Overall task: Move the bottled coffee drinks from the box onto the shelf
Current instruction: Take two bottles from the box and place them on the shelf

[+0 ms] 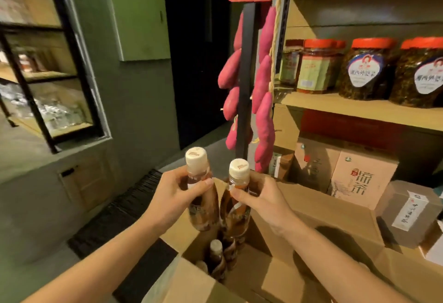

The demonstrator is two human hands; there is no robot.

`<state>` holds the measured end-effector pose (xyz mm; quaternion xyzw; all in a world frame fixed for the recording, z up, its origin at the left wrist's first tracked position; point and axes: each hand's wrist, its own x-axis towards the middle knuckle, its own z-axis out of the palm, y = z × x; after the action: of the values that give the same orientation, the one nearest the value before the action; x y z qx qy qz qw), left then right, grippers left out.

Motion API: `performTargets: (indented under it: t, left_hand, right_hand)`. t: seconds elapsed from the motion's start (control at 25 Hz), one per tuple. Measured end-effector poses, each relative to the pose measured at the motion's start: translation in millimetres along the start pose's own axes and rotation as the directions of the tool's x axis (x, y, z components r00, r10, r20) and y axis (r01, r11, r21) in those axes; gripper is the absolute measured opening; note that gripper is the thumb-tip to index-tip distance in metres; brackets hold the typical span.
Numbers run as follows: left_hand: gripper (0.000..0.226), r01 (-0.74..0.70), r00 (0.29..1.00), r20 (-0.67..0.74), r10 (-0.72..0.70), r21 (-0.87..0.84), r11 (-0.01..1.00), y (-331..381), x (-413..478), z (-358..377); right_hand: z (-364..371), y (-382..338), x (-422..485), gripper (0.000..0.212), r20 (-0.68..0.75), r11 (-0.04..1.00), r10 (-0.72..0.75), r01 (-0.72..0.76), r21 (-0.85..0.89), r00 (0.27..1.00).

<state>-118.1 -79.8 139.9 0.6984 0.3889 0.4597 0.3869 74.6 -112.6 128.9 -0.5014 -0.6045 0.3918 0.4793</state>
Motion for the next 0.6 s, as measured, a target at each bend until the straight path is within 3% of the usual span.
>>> performTargets:
  t: [0.16, 0.32, 0.48, 0.6]
  left_hand:
    - [0.017, 0.035, 0.976, -0.215, -0.022, 0.058, 0.998, 10.4, -30.9, -57.2]
    - [0.010, 0.109, 0.917, -0.391, -0.074, 0.069, 0.992, 23.7, -63.9, -124.8]
    - [0.005, 0.155, 0.812, -0.578, -0.081, 0.080, 0.985, 33.8, -98.3, -199.8]
    - [0.002, 0.190, 0.719, -0.691, -0.076, 0.089, 0.978, 31.8, -124.9, -261.8]
  right_hand:
    - [54.3, -33.9, 18.2, 0.014, 0.162, 0.995, -0.098, 0.096, 0.017, 0.982]
    - [125.4, -70.8, 40.2, 0.020, 0.295, 0.985, -0.170, 0.152, 0.085, 0.940]
    - [211.0, -109.2, 61.5, 0.011, 0.396, 0.969, -0.234, 0.177, 0.175, 0.888]
    - [285.4, -133.5, 75.7, 0.021, 0.450, 0.956, -0.267, 0.176, 0.235, 0.852]
